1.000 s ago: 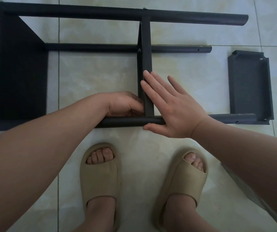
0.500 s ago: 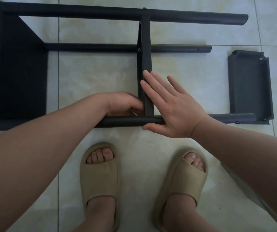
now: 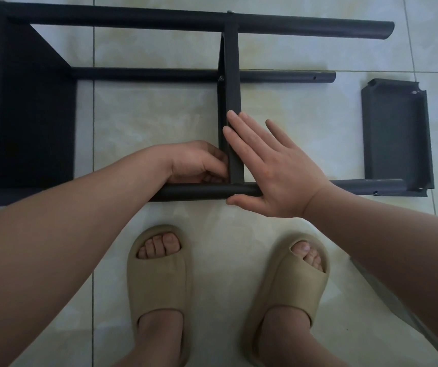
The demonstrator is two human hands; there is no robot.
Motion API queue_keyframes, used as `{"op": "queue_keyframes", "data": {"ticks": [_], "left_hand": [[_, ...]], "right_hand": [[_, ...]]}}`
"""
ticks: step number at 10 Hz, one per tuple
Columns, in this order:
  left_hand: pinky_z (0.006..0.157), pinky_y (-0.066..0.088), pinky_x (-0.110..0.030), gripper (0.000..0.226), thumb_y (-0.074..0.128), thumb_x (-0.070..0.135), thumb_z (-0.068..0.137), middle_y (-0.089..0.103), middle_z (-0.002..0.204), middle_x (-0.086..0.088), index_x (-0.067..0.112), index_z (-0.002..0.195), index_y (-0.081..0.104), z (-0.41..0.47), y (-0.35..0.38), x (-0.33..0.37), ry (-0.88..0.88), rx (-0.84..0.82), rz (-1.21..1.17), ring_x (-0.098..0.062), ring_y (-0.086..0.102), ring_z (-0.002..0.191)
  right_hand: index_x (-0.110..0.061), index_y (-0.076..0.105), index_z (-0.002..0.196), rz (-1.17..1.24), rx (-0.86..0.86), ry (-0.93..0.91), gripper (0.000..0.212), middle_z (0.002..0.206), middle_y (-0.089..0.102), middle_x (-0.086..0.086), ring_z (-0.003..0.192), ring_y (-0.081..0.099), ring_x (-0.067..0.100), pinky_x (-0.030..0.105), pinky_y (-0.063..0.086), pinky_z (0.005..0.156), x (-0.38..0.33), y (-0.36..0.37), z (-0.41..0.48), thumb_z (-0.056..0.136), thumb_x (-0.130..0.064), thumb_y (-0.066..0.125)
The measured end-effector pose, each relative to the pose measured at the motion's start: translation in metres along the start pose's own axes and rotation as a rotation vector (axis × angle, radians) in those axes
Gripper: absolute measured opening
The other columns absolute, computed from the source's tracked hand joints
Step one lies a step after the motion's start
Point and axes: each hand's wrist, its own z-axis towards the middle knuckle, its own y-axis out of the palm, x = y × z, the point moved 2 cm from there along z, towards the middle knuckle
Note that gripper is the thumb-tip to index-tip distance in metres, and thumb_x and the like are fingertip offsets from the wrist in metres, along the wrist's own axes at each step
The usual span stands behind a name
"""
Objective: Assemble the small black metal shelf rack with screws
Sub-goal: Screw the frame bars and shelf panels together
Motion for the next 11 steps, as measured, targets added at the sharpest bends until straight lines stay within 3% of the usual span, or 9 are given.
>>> {"op": "queue_keyframes", "data": {"ticks": [1,3,4,5,7,11], "left_hand": [[0.055,0.053,-0.023,0.025,0.055,-0.012,0.089,0.066,0.065,-0.009,0.004,0.076,0.069,-0.0007,0.0002,-0.0002,0.005,-0.017,-0.036,-0.016,0.066,0.058],[0.058,0.055,-0.025,0.020,0.052,-0.012,0.090,0.068,0.068,-0.009,0.001,0.085,0.066,0.0007,-0.0015,-0.0027,-0.007,-0.041,-0.068,-0.017,0.068,0.061],[0.064,0.054,-0.027,0.016,0.057,0.003,0.084,0.068,0.073,-0.007,0.009,0.080,0.072,0.0002,-0.0012,-0.0041,-0.052,-0.096,-0.034,-0.018,0.067,0.068],[0.065,0.055,-0.026,0.024,0.059,0.005,0.087,0.073,0.078,-0.007,0.014,0.075,0.078,0.0004,-0.0028,-0.0044,-0.057,-0.068,0.029,-0.017,0.070,0.072],[0.055,0.053,-0.022,0.017,0.055,-0.010,0.089,0.064,0.066,-0.010,-0.001,0.083,0.067,0.0012,-0.0028,-0.0024,-0.025,0.012,0.017,-0.015,0.064,0.056],[0.058,0.054,-0.021,0.018,0.052,-0.012,0.091,0.068,0.067,-0.007,-0.002,0.088,0.067,0.0014,-0.0018,-0.0016,-0.004,-0.030,-0.041,-0.014,0.068,0.060]], "right_hand": [[-0.003,0.019,0.160,-0.002,-0.004,0.001,0.101,0.169,0.009,0.013,0.157,0.007,0.027,0.055,0.019,0.123,-0.0004,0.0004,0.0000,0.092,-0.076,0.037],[-0.003,0.019,0.160,-0.001,-0.001,0.004,0.101,0.169,0.009,0.013,0.157,0.008,0.027,0.055,0.019,0.123,-0.0003,0.0001,-0.0001,0.092,-0.075,0.038],[-0.004,0.019,0.160,-0.002,-0.001,0.004,0.101,0.169,0.009,0.013,0.157,0.007,0.027,0.055,0.019,0.123,-0.0002,0.0003,0.0000,0.092,-0.076,0.037],[-0.003,0.020,0.160,-0.007,0.005,0.000,0.101,0.169,0.010,0.014,0.157,0.008,0.027,0.056,0.019,0.123,-0.0001,0.0006,0.0001,0.092,-0.076,0.038],[-0.003,0.019,0.160,-0.003,0.006,0.001,0.101,0.169,0.010,0.014,0.157,0.008,0.028,0.055,0.019,0.123,0.0001,0.0004,0.0000,0.092,-0.075,0.038],[-0.003,0.021,0.159,-0.003,0.015,-0.001,0.101,0.169,0.011,0.014,0.157,0.009,0.027,0.056,0.020,0.123,-0.0002,0.0007,0.0002,0.092,-0.075,0.038]]}}
